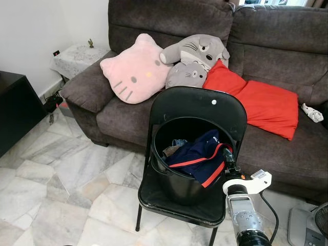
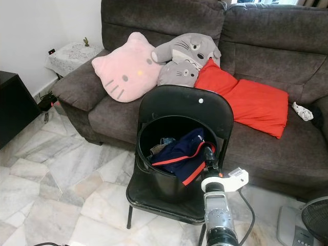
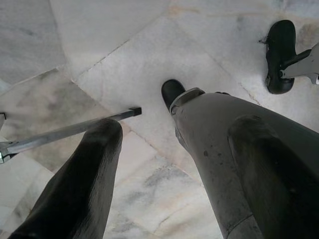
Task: Hang hanger
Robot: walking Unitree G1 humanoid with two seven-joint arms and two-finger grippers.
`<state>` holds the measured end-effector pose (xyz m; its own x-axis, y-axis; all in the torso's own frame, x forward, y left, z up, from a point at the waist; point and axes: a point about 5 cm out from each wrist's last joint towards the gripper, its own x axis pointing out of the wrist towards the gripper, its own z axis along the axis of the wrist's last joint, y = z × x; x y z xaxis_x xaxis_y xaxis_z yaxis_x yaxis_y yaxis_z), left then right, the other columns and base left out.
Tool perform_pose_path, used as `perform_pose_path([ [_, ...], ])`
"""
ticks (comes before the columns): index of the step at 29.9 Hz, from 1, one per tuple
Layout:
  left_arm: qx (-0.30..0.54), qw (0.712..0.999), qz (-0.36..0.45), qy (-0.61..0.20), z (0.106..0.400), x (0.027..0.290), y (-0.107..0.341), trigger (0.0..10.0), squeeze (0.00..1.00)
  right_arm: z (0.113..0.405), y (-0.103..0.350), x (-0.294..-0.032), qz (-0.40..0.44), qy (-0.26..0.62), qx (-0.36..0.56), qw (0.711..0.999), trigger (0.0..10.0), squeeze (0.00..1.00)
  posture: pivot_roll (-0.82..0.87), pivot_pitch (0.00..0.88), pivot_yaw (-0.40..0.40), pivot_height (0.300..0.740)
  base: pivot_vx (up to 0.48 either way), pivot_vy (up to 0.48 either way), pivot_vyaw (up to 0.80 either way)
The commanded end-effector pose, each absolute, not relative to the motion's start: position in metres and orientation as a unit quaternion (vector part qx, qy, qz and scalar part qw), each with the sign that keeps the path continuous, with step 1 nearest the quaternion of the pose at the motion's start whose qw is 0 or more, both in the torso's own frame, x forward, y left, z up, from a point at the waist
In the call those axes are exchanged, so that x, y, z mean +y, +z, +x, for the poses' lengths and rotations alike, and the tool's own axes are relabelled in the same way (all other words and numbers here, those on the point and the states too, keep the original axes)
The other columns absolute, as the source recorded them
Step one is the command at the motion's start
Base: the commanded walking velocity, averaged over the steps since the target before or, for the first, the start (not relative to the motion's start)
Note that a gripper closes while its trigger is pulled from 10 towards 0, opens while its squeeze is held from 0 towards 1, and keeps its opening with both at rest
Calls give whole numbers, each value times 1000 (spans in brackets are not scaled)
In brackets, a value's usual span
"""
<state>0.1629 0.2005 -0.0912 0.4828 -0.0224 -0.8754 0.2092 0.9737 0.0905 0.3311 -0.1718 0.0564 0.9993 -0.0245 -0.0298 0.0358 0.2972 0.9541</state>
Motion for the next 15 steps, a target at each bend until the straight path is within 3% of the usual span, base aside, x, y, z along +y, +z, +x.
perform_pose_path([
  [1, 517, 847, 103, -70, 155, 204, -94, 10000, 0, 330, 52, -170, 602, -33, 16, 798, 10000, 0, -80, 101, 29, 740, 0, 0, 0],
  [6, 517, 847, 103, -70, 155, 204, -94, 10000, 0, 330, 49, -172, 607, -45, 21, 793, 10000, 0, -79, 103, 28, 740, 0, 0, 0],
  [7, 517, 847, 103, -70, 155, 204, -94, 10000, 0, 330, 49, -172, 607, -47, 23, 793, 4667, 0, -77, 103, 28, 740, 0, 0, 0],
  [8, 517, 847, 103, -70, 155, 204, -94, 10000, 0, 330, 49, -172, 607, -47, 23, 793, 4667, 0, -77, 103, 28, 740, 0, 0, 0],
  [9, 517, 847, 103, -69, 155, 204, -94, 10000, 0, 330, 48, -173, 604, -50, 28, 795, 3333, 0, -77, 103, 28, 740, 0, 0, 0],
  [10, 518, 847, 103, -69, 155, 204, -94, 10000, 0, 331, 49, -174, 605, -55, 29, 793, 2824, 0, -77, 103, 29, 740, 0, 0, 0],
  [11, 518, 847, 103, -69, 155, 204, -94, 10000, 0, 332, 48, -175, 608, -63, 34, 791, 4902, 0, -77, 103, 30, 740, 0, 0, 0],
  [12, 518, 846, 103, -69, 155, 204, -94, 10000, 0, 332, 48, -176, 609, -69, 37, 789, 4902, 0, -76, 103, 30, 740, 0, 0, 0],
  [13, 518, 846, 104, -70, 156, 204, -94, 10000, 0, 332, 46, -178, 608, -83, 49, 788, 10000, 0, -77, 103, 30, 740, 0, 0, 0],
  [15, 518, 846, 104, -70, 156, 204, -94, 10000, 0, 333, 44, -181, 605, -98, 61, 788, 10000, 0, -77, 103, 31, 740, 0, 0, 0],
])
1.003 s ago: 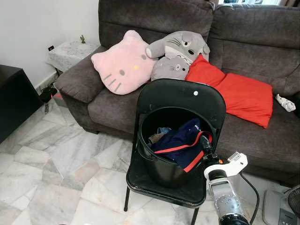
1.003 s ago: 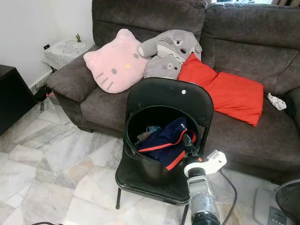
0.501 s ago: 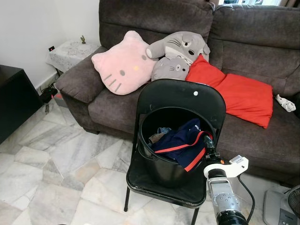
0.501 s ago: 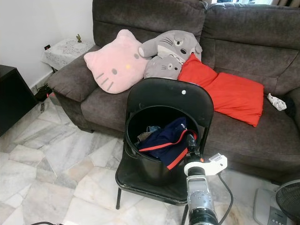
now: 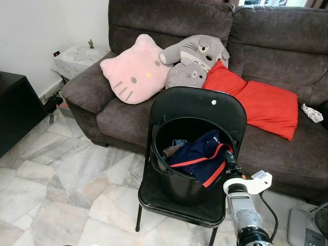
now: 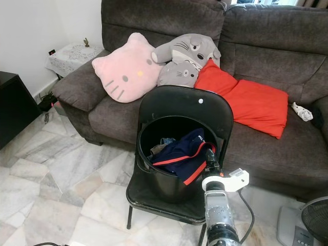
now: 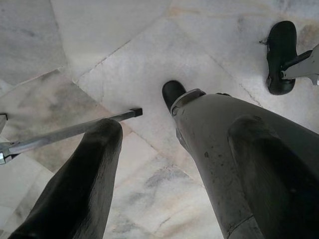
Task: Hang hanger
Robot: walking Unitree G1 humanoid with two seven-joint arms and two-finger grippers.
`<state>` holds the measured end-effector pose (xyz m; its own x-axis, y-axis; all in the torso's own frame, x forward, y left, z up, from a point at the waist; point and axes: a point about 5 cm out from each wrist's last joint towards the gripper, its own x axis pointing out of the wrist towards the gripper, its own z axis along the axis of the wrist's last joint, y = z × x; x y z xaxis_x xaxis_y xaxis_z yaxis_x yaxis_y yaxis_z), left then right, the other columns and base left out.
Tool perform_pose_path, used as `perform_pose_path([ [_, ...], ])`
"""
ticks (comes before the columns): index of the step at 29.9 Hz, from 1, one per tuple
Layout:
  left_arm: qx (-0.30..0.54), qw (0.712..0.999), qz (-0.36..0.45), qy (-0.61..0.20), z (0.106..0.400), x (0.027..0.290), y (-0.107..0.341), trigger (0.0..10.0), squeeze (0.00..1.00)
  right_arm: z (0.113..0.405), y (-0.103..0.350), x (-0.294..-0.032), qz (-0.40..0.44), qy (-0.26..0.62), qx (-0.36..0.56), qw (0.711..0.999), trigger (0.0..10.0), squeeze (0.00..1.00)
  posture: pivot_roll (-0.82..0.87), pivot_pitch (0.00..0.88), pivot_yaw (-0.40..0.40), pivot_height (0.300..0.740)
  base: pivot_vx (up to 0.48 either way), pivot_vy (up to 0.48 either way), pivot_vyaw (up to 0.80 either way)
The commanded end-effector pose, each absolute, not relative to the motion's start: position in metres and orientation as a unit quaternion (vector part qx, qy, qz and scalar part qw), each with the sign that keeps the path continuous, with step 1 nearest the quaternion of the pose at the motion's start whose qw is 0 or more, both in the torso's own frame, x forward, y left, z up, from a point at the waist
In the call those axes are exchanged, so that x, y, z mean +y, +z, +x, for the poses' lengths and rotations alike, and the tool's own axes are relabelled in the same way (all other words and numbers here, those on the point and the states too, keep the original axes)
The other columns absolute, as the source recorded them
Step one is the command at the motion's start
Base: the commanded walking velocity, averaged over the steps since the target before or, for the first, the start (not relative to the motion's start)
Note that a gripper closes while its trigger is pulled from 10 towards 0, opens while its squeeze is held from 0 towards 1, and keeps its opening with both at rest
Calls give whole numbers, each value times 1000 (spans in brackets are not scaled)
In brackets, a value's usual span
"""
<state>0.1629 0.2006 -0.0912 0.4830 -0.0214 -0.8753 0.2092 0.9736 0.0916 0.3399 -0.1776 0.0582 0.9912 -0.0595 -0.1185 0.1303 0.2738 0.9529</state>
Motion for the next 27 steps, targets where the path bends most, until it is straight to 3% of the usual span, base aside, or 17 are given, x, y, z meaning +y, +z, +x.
perform_pose_path([
  [1, 518, 846, 105, -70, 156, 204, -94, 10000, 0, 333, 44, -181, 605, -101, 63, 787, 10000, 0, -77, 103, 31, 740, 0, 0, 0],
  [20, 520, 844, 108, -69, 155, 206, -94, 10000, 0, 348, 56, -175, 553, -100, 156, 812, 10000, 0, -75, 98, 37, 740, 0, 0, 0],
  [22, 521, 844, 108, -69, 155, 205, -94, 10000, 0, 351, 59, -171, 534, -90, 176, 822, 10000, 0, -75, 97, 36, 740, 0, 0, 0],
  [24, 521, 844, 108, -68, 155, 205, -94, 10000, 0, 355, 63, -168, 474, -71, 195, 855, 10000, 0, -75, 97, 35, 740, 0, 0, 0],
  [27, 520, 844, 108, -67, 156, 205, -94, 10000, 0, 357, 66, -167, 458, -62, 204, 863, 10000, 0, -76, 98, 33, 740, 0, 0, 0],
])
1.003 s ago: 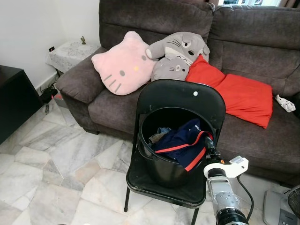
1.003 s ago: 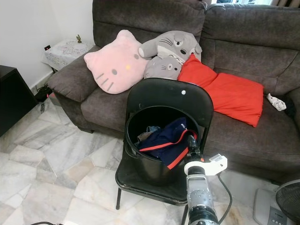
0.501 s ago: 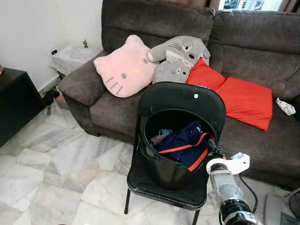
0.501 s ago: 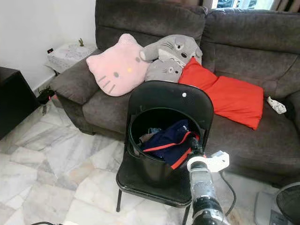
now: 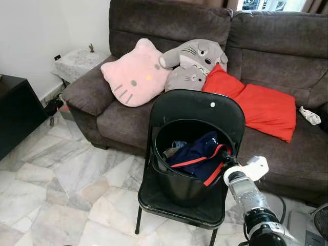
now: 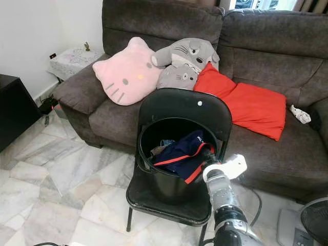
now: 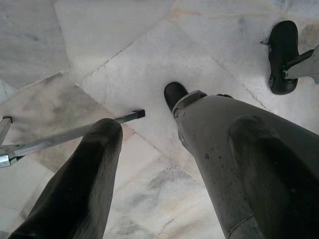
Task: Hang hanger
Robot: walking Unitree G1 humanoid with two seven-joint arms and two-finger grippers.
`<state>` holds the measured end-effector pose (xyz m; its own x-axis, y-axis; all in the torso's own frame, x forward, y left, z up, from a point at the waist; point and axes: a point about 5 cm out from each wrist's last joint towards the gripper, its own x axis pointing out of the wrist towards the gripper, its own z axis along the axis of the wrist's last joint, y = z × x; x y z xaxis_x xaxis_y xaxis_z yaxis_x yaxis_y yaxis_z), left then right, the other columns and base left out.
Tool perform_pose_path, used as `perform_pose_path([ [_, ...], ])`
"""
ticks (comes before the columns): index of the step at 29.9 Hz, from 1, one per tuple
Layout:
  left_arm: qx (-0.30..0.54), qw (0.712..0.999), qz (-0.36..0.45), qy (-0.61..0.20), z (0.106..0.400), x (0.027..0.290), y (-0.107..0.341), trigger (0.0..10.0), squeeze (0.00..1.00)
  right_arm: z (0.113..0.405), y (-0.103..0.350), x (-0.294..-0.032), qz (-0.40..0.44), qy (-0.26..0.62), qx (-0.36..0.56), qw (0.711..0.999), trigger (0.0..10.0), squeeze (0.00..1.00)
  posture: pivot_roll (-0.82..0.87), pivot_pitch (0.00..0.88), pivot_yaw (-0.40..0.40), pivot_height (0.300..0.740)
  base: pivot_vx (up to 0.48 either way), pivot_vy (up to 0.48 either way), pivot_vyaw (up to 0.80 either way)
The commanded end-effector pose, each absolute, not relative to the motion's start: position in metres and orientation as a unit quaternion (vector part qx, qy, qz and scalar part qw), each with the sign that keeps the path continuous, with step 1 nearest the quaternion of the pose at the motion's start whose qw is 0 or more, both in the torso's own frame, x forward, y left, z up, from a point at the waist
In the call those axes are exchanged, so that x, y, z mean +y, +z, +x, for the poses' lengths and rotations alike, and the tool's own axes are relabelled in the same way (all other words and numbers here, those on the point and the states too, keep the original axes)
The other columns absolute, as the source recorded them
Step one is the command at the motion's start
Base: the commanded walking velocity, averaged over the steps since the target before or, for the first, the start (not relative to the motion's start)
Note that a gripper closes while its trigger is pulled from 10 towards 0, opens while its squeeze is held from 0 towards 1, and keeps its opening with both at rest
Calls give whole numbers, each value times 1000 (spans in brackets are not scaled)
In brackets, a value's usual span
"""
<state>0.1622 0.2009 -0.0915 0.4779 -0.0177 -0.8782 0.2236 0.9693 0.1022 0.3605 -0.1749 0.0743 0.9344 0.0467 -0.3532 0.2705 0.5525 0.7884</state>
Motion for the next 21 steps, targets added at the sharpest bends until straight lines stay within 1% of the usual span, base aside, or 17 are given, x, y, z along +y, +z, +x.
perform_pose_path([
  [1, 520, 844, 107, -67, 156, 205, -94, 10000, 0, 358, 68, -167, 453, -59, 207, 865, 10000, 0, -77, 97, 33, 740, 0, 0, 0],
  [3, 521, 844, 107, -67, 156, 205, -94, 10000, 0, 358, 69, -166, 451, -56, 208, 866, 10000, 0, -77, 97, 33, 740, 0, 0, 0],
  [4, 521, 844, 107, -67, 156, 205, -94, 10000, 0, 360, 70, -166, 435, -49, 212, 874, 10000, 0, -80, 98, 33, 740, 0, 0, 0],
  [6, 521, 844, 107, -67, 156, 205, -94, 10000, 0, 360, 71, -165, 424, -44, 215, 879, 10000, 0, -81, 98, 32, 740, 0, 0, 0],
  [11, 521, 844, 108, -68, 156, 204, -94, 10000, 0, 362, 74, -165, 415, -33, 210, 885, 10000, 0, -78, 98, 30, 740, 0, 0, 0],
  [15, 521, 844, 109, -68, 155, 204, -94, 10000, 0, 366, 84, -166, 426, -18, 176, 888, 10000, 0, -78, 99, 32, 740, 0, 0, 0],
  [16, 521, 844, 109, -68, 155, 204, -94, 10000, 0, 369, 90, -166, 428, -2, 160, 889, 10000, 0, -78, 100, 33, 740, 0, 0, 0],
  [20, 522, 843, 110, -67, 155, 205, -94, 10000, 0, 371, 94, -163, 415, 18, 160, 895, 10000, 0, -78, 100, 33, 740, 0, 0, 0],
  [21, 522, 843, 111, -68, 155, 205, -94, 10000, 0, 371, 94, -161, 409, 27, 163, 898, 6196, 0, -77, 101, 34, 740, 0, 0, 0],
])
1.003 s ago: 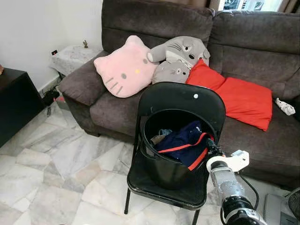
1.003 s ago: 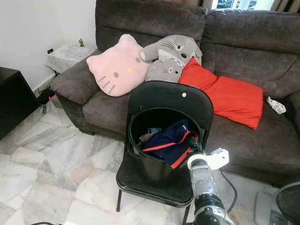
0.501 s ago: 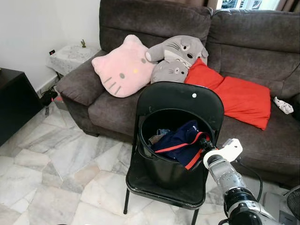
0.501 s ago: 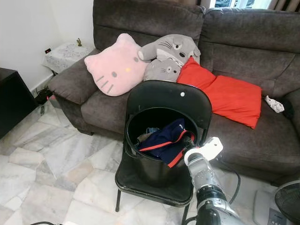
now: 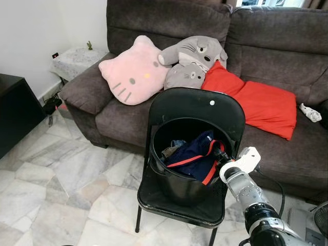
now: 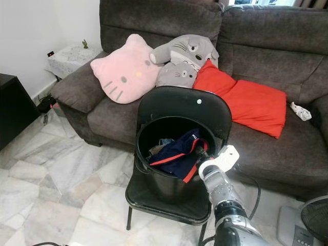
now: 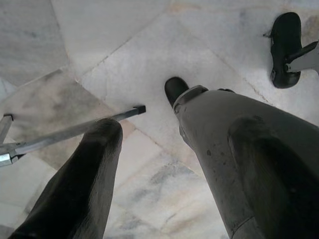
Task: Hang hanger
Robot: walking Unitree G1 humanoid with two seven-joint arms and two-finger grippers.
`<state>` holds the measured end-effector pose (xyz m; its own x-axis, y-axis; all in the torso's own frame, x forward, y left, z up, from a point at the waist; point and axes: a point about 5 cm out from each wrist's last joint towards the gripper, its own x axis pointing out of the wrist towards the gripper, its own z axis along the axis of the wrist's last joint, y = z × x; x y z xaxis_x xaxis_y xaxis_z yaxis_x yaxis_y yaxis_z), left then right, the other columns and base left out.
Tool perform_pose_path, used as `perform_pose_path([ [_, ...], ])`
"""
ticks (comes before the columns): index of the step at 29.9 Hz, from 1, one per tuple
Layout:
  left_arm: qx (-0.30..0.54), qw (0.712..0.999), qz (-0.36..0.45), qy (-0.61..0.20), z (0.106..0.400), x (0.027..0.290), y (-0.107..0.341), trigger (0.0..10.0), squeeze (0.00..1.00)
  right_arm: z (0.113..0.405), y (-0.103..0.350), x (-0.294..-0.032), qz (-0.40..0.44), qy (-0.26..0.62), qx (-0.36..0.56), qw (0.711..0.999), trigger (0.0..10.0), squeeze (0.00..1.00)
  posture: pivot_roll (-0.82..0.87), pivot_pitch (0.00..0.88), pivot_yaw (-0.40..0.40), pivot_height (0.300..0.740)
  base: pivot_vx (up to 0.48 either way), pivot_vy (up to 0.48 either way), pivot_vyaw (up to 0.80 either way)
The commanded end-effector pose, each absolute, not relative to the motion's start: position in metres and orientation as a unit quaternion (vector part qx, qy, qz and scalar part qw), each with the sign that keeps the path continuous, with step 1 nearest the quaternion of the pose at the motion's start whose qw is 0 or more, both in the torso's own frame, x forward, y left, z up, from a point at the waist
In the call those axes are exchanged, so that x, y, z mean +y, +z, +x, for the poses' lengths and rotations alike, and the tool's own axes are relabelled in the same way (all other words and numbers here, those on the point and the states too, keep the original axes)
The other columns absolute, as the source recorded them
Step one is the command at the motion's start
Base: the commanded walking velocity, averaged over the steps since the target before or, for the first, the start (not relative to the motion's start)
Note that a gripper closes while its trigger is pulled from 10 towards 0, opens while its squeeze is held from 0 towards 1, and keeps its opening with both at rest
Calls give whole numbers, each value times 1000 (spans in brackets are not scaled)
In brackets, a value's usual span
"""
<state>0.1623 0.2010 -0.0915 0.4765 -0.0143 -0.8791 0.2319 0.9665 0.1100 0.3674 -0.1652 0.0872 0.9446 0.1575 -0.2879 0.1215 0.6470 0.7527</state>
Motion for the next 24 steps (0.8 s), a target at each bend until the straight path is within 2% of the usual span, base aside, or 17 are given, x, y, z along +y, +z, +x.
perform_pose_path([
  [1, 522, 843, 111, -68, 155, 205, -94, 10000, 0, 371, 94, -159, 404, 34, 164, 899, 3961, 0, -75, 101, 34, 740, 0, 0, 0],
  [2, 522, 843, 111, -68, 155, 205, -94, 10000, 0, 371, 94, -159, 404, 34, 164, 899, 3961, 0, -75, 101, 34, 740, 0, 0, 0],
  [3, 522, 843, 111, -68, 155, 205, -94, 10000, 0, 371, 94, -157, 400, 41, 168, 900, 3098, 0, -76, 101, 34, 740, 0, 0, 0],
  [4, 522, 843, 111, -68, 155, 205, -94, 10000, 0, 371, 94, -157, 400, 41, 168, 900, 3098, 0, -76, 101, 34, 740, 0, 0, 0],
  [5, 523, 842, 111, -68, 155, 205, -94, 10000, 0, 369, 91, -154, 390, 42, 180, 902, 2157, 0, -77, 101, 35, 740, 0, 0, 0],
  [6, 523, 842, 112, -69, 155, 205, -94, 10000, 0, 369, 89, -154, 386, 42, 183, 903, 627, 0, -77, 101, 35, 740, 0, 0, 0],
  [7, 524, 842, 112, -69, 155, 205, -94, 10000, 0, 366, 84, -151, 378, 42, 198, 904, 0, 0, -75, 99, 36, 740, 0, 0, 0],
  [12, 525, 841, 113, -70, 155, 205, -94, 10000, 0, 363, 79, -148, 375, 44, 207, 902, 0, 0, -73, 96, 36, 740, 0, 0, 0],
  [13, 525, 841, 113, -70, 155, 205, -94, 10000, 0, 363, 77, -148, 375, 41, 211, 902, 431, 0, -73, 96, 36, 740, 0, 0, 0],
  [14, 525, 840, 113, -70, 155, 205, -94, 10000, 0, 362, 76, -148, 375, 38, 214, 901, 1490, 0, -75, 94, 38, 740, 0, 0, 0],
  [15, 526, 840, 113, -70, 155, 205, -94, 10000, 0, 361, 74, -148, 374, 35, 218, 901, 4706, 0, -75, 93, 38, 740, 0, 0, 0],
  [16, 526, 840, 113, -70, 155, 205, -94, 10000, 0, 360, 73, -148, 374, 33, 220, 901, 4706, 0, -75, 92, 38, 740, 0, 0, 0],
  [17, 526, 840, 113, -70, 155, 205, -94, 10000, 0, 359, 71, -148, 373, 30, 224, 900, 9373, 0, -75, 92, 38, 740, 0, 0, 0],
  [18, 526, 840, 113, -71, 155, 205, -94, 10000, 0, 358, 70, -148, 373, 28, 226, 899, 10000, 0, -75, 89, 37, 740, 0, 0, 0],
  [24, 527, 839, 113, -73, 155, 204, -95, 10000, 0, 355, 63, -146, 375, 20, 243, 894, 10000, 0, -75, 86, 38, 740, 0, 0, 0],
])
